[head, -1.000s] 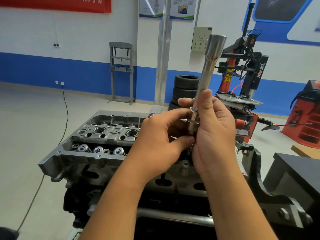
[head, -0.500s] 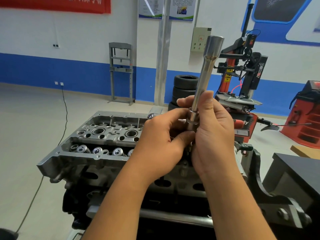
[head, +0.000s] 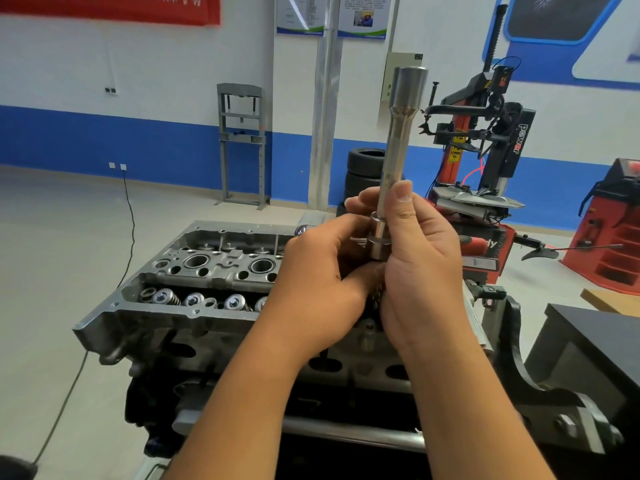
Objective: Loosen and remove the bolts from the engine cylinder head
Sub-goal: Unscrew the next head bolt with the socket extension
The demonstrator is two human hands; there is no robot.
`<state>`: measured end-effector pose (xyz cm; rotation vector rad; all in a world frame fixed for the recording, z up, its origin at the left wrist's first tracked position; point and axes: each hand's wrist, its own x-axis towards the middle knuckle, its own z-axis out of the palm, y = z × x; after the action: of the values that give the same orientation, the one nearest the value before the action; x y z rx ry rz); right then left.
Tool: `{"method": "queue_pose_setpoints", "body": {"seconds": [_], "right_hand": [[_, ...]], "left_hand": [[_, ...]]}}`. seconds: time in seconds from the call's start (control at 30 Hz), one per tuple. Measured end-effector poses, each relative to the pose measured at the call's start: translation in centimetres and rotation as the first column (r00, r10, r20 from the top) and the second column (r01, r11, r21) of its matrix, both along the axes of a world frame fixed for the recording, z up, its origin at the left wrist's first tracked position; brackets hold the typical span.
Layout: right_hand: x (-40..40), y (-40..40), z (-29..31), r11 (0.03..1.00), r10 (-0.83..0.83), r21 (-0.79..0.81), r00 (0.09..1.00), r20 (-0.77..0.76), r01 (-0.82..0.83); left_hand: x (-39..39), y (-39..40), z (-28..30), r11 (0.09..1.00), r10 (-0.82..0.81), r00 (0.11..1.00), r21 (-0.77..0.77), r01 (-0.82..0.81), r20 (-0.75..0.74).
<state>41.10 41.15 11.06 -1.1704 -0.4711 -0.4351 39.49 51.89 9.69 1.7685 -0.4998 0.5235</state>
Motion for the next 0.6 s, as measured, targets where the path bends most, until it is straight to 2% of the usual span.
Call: {"method": "queue_pose_setpoints", "body": {"seconds": [0.17, 0.27, 0.33, 0.47, 0.6], "right_hand": [[-0.06, -0.13, 0.00, 1.000, -0.013, 0.013, 1.000, -0.005, 0.013], [0.12, -0.18, -0.07, 1.000, -0.018, 0.013, 1.000, -0.001, 0.018], [0.15, -0.23, -0.09, 1.000, -0.006, -0.004, 1.000, 0.004, 0.006], [0.05, -0.23, -0.06, 0.998, 0.044, 0.044, 0.999, -0.016, -0.043], [-0.04, -0.14, 0.11, 0.999, 0.017, 0.029, 1.000, -0.009, -0.017]], "left_hand": [[0.06, -0.13, -0.42, 0.993, 0.116, 0.992, 0.008, -0.117, 0.051], [-0.07, 0.08, -0.20, 0.999, -0.026, 0.999, 0.036, 0.025, 0.043], [-0.07, 0.13, -0.06, 0.998, -0.058, 0.997, 0.031, 0.056, 0.041], [0.02, -0.19, -0.26, 0.998, 0.055, 0.996, -0.012, -0.055, 0.066], [0.15, -0.13, -0.59, 0.991, 0.128, 0.989, -0.040, -0.125, 0.075]]}}
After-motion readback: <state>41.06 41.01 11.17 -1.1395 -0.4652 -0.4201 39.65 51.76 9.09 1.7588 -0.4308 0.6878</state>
